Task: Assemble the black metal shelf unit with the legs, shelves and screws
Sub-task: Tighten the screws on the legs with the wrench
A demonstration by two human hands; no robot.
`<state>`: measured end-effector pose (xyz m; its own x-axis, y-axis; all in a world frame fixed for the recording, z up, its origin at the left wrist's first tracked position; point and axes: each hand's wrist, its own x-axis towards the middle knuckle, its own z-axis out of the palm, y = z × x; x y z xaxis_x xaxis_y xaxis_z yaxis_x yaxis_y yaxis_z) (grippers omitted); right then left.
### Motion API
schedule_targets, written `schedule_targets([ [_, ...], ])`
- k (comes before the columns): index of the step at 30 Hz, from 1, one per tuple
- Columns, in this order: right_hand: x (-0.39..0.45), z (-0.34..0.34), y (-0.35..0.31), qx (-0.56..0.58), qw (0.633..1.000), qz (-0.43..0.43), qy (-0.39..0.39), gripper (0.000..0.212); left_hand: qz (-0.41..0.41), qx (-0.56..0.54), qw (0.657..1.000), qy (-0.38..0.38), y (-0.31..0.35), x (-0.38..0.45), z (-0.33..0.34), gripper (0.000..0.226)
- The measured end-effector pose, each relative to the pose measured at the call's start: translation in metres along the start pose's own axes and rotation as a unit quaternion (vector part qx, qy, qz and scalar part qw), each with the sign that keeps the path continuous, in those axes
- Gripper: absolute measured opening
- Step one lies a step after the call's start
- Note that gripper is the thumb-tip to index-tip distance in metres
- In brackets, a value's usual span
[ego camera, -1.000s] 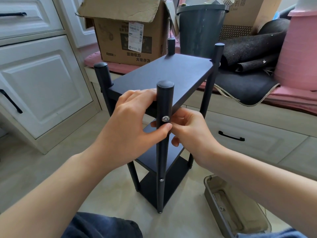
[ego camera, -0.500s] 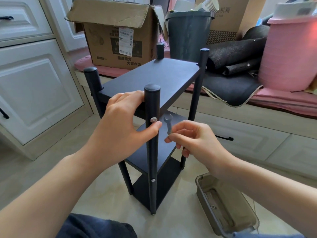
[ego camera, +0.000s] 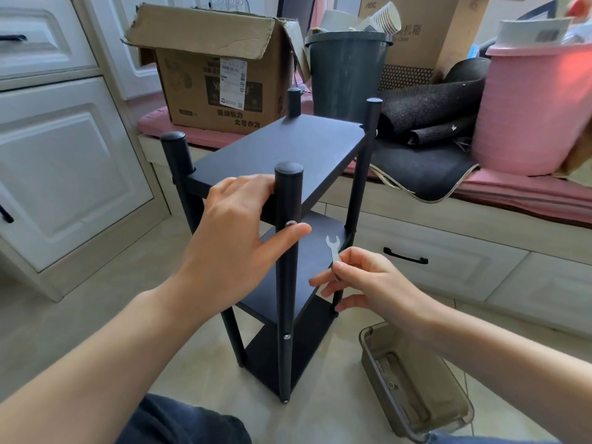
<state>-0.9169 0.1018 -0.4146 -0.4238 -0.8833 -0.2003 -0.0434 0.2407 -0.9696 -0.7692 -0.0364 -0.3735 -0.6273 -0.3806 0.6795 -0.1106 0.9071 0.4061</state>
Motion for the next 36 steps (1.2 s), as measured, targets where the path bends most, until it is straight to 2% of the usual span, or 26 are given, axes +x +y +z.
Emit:
schedule_targets([
  [7, 0.004, 0.014, 0.000, -0.004, 1.000, -0.008, -0.012, 0.020, 0.046, 0.038, 0.998, 0.020, 0.007, 0.000, 0.010, 0.046],
  [12, 0.010, 0.020, 0.001, 0.075, 0.997, -0.011, -0.002, 0.034, 0.041, 0.047, 0.997, 0.054, 0.018, 0.006, 0.024, 0.045],
  [17, 0.018, 0.014, 0.004, 0.119, 0.989, -0.015, 0.083, 0.029, 0.018, 0.089, 0.993, 0.082, 0.040, 0.013, 0.039, 0.043],
  [22, 0.030, 0.003, 0.002, 0.193, 0.965, 0.004, 0.178, 0.026, -0.021, 0.166, 0.983, 0.073, 0.064, 0.025, 0.064, 0.044],
  [26, 0.034, -0.011, -0.002, 0.252, 0.950, 0.009, 0.185, 0.033, -0.017, 0.205, 0.977, 0.046, 0.074, 0.035, 0.078, 0.047],
  [29, 0.041, -0.025, 0.000, 0.244, 0.949, 0.002, 0.199, 0.027, 0.004, 0.147, 0.989, 0.024, 0.070, 0.036, 0.081, 0.035],
  [31, 0.044, -0.036, 0.001, 0.232, 0.948, -0.006, 0.218, 0.029, 0.026, 0.133, 0.991, 0.002, 0.067, 0.033, 0.082, 0.037],
  [33, 0.046, -0.051, 0.004, 0.203, 0.948, -0.011, 0.244, 0.029, 0.052, 0.132, 0.990, -0.009, 0.064, 0.029, 0.083, 0.042],
  [36, 0.047, -0.070, 0.008, 0.127, 0.957, -0.021, 0.258, 0.024, 0.081, 0.112, 0.990, 0.005, 0.061, 0.024, 0.074, 0.034],
])
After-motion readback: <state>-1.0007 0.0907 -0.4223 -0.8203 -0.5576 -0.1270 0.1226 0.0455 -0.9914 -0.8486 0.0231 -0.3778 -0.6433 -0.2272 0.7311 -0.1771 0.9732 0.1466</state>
